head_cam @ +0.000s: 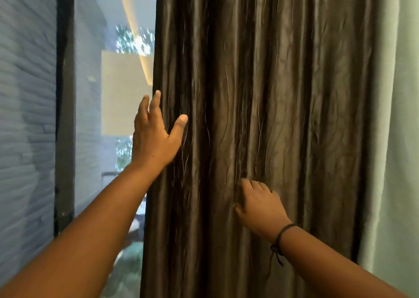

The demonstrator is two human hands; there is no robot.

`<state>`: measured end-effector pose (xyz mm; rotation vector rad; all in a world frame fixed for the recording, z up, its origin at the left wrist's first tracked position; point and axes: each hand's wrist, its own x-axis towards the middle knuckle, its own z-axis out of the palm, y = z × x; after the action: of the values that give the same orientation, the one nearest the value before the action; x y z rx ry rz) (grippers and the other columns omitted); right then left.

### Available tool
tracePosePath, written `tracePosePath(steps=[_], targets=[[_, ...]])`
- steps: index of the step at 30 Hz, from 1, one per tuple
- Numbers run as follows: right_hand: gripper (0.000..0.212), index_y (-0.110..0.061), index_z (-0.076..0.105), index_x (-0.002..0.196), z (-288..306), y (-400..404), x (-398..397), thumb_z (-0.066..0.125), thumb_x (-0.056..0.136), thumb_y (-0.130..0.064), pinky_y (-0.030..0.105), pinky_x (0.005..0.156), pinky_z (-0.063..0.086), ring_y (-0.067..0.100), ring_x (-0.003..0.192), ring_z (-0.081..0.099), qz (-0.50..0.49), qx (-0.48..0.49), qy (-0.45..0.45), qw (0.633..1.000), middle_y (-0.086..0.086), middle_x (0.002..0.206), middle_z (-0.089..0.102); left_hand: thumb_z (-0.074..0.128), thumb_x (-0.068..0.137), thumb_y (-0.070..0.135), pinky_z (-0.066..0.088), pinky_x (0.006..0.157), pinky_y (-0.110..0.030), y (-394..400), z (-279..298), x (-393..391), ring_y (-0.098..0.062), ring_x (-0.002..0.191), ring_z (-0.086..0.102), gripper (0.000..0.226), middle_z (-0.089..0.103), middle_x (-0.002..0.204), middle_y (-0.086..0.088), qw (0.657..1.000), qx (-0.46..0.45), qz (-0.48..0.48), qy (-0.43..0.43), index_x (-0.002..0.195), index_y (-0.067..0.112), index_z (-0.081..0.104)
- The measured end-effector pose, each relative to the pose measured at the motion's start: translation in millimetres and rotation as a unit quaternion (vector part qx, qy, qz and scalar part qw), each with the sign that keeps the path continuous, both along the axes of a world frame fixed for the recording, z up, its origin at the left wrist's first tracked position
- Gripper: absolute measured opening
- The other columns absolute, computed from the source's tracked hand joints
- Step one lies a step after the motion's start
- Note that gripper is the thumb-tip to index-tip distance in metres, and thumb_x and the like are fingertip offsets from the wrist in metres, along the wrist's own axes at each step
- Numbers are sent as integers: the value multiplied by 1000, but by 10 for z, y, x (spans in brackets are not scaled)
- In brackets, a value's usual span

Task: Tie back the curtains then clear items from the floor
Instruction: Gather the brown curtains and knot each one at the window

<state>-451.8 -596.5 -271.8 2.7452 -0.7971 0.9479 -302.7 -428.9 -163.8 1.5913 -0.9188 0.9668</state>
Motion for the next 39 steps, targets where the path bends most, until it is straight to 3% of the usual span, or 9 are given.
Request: tracePosePath(steps=[7, 13, 18, 21, 25, 27, 31, 35, 39], targets=[[58, -24, 35, 132, 1744, -419, 579, 44, 86, -59, 39, 93, 47, 21, 113, 53, 69, -132, -194, 970, 0, 124, 53, 56, 69, 66, 36, 109, -47, -628, 1443, 484, -24, 133, 40, 95, 35, 149, -3, 996, -31, -81, -7, 147, 27, 18], [73, -13, 35, 128, 3184, -621, 838, 55, 79, -63, 34, 73, 45, 30, 103, 61, 107, -72, -370, 920, 9, 114, 61, 62, 75, 63, 31, 109, -44, -1089, 2382, 373, -32, 138, 32, 104, 24, 155, -12, 998, -19, 20, -62, 150, 22, 4], [25, -16, 44, 74, 3924, -777, 723, 57, 83, -35, 32, 66, 42, 26, 79, 53, 146, -87, -380, 909, 4, 82, 53, 54, 84, 59, 38, 101, -44, -1274, 2926, 170, -37, 131, 41, 86, 39, 146, -16, 990, -86, 96, -62, 146, 10, 19], [21, -15, 41, 62, 4174, -1005, 569, 51, 81, -15, 30, 56, 40, 26, 68, 54, 178, -122, -387, 896, 4, 67, 50, 48, 92, 49, 40, 92, -43, -1421, 3159, 39, -38, 122, 47, 61, 49, 136, -18, 976, -129, 158, -81, 133, 5, 34], [16, -13, 46, 65, 4375, -1347, 377, 51, 80, -12, 24, 48, 35, 21, 61, 53, 203, -149, -351, 902, 4, 67, 52, 42, 97, 26, 32, 75, -35, -1720, 3384, -97, -29, 94, 49, 18, 57, 115, -13, 962, -158, 191, -115, 105, 11, 50], [14, -12, 50, 64, 4415, -1576, 199, 52, 78, -12, 23, 50, 40, 22, 63, 57, 227, -146, -341, 901, 5, 67, 56, 42, 98, 25, 32, 75, -33, -1993, 3449, -235, -25, 90, 46, 19, 57, 114, -13, 964, -160, 181, -114, 105, 11, 53], [18, -12, 47, 62, 4421, -1812, -65, 53, 78, -17, 26, 57, 42, 24, 67, 56, 257, -159, -348, 888, 3, 65, 52, 47, 97, 28, 37, 81, -31, -2492, 3592, -565, -31, 109, 55, 28, 61, 118, -14, 975, -136, 127, -121, 112, 8, 60], [25, -16, 44, 65, 4463, -2270, -281, 55, 85, -27, 26, 58, 38, 23, 68, 53, 245, -161, -360, 886, 1, 67, 48, 51, 94, 25, 42, 77, -33, -3207, 3588, -920, -33, 104, 59, 24, 65, 106, -17, 984, -73, 73, -144, 97, 5, 64], [48, -15, 60, 86, 4454, -2725, -366, 44, 85, -60, 29, 63, 39, 31, 88, 62, 261, -143, -449, 843, 9, 92, 64, 42, 94, 44, 51, 73, -38, -3439, 3564, -1027, -37, 98, 60, 46, 63, 110, -18, 987, -128, -17, -96, 109, 6, 62]])
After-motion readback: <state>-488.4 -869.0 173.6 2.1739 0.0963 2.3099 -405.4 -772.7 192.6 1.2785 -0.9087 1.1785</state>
